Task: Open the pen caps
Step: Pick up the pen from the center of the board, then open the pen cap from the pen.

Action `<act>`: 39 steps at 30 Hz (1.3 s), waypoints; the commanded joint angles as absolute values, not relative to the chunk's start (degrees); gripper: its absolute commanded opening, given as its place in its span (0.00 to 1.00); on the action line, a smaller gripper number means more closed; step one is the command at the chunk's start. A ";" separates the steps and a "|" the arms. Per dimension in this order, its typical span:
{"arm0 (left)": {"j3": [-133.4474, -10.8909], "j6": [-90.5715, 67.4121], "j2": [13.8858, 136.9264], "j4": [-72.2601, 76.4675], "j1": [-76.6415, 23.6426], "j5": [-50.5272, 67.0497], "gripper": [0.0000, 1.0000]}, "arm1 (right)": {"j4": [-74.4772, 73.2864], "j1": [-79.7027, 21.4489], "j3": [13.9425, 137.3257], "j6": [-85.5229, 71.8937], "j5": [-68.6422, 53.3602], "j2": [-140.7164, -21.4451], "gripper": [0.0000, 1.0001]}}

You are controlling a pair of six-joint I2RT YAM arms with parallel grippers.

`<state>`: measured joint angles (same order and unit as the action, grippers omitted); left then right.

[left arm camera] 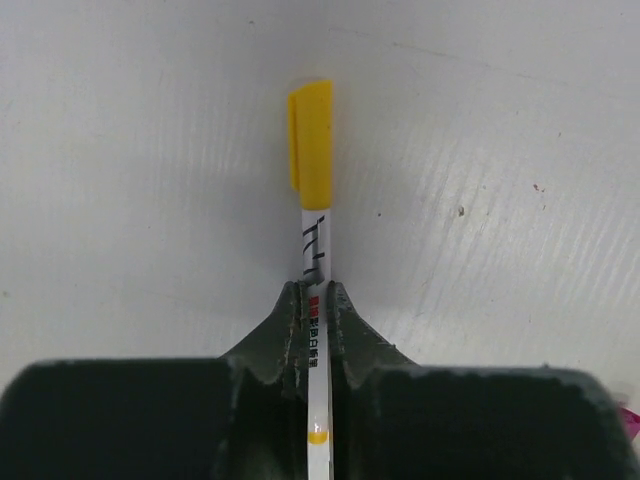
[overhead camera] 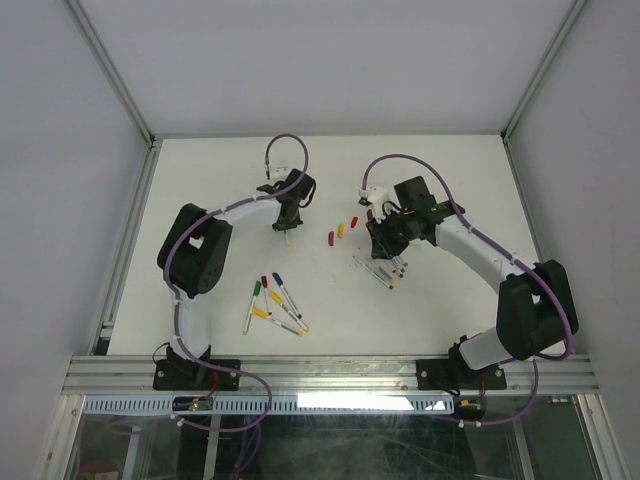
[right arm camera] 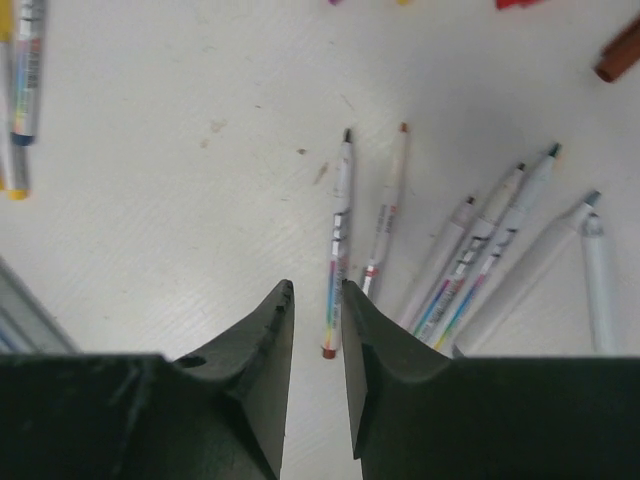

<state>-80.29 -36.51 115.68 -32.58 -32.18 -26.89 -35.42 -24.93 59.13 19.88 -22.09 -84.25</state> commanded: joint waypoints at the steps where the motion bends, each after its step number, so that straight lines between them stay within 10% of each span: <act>1: -77.63 -35.69 111.12 -29.62 -32.15 -23.17 0.00 | -33.73 -24.62 59.11 18.45 -36.98 -81.93 0.29; 9: -63.02 -37.32 97.42 -17.85 -32.16 -18.76 0.00 | -13.11 -24.61 50.94 8.23 -48.40 -76.11 0.45; 14: -50.09 -38.98 85.99 -2.67 -32.17 -8.88 0.00 | 25.85 -24.62 39.49 -5.54 -52.31 -72.16 0.86; 24: -25.42 -46.08 64.85 34.24 -33.76 0.47 0.00 | 39.93 -25.19 33.98 -20.22 -55.34 -79.61 0.86; 39: -23.07 -47.55 69.09 50.99 -44.80 -8.08 0.00 | 40.22 -29.52 36.68 -29.25 -51.08 -83.67 0.79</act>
<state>-21.98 -46.83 67.02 43.51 -43.46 -6.02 37.01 -28.47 33.95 -26.24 -53.15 -82.83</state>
